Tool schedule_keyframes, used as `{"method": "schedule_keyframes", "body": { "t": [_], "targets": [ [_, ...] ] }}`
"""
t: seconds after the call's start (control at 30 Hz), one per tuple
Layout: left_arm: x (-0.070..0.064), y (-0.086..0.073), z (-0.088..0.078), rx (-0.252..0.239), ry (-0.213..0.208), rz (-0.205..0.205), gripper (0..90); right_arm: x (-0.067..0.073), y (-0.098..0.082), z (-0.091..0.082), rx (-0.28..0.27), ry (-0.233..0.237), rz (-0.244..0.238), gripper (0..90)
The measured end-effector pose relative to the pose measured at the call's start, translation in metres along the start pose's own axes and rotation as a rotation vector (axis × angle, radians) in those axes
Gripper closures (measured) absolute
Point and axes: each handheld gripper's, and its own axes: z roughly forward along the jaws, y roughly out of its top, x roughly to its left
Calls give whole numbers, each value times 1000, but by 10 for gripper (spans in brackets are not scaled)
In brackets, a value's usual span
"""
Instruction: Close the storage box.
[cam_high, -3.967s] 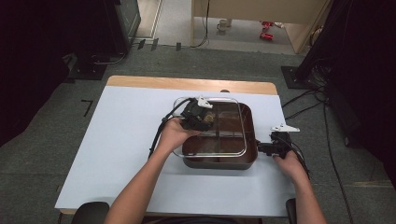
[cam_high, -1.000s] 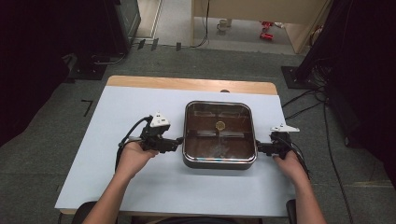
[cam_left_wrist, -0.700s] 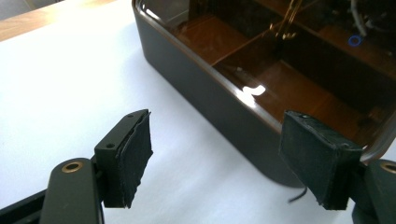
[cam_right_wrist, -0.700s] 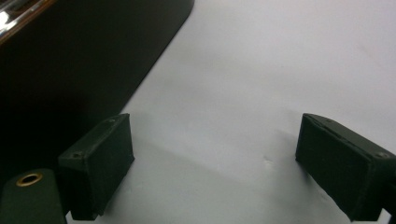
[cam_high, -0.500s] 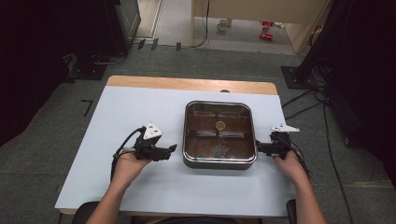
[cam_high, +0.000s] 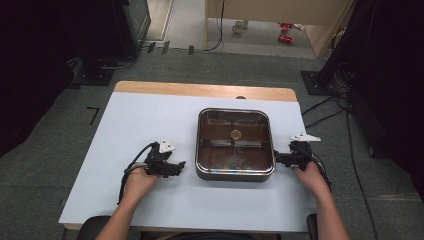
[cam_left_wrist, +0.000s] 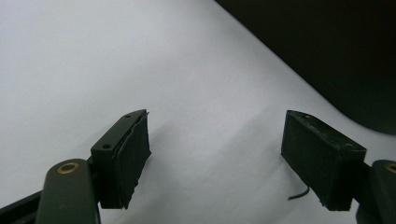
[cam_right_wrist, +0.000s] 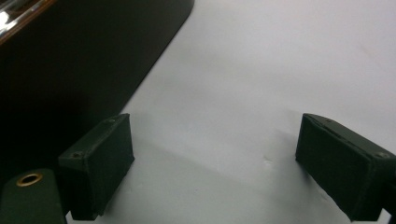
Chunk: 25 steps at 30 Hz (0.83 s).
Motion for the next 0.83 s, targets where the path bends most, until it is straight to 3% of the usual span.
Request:
{"method": "schedule_keyframes", "body": {
  "t": [0.1,0.3,0.43,0.83],
  "targets": [
    [-1,0,3,-9,-4,15,208,0,0,0,0,0,0,108],
    [-1,-1,6,-32,-10,7,179,0,0,0,0,0,-1,108],
    [-3,-8,6,-83,-4,0,166,0,0,0,0,-1,-1,108],
    [-4,-8,6,-84,11,-2,159,0,0,0,0,0,0,108]
  ]
}}
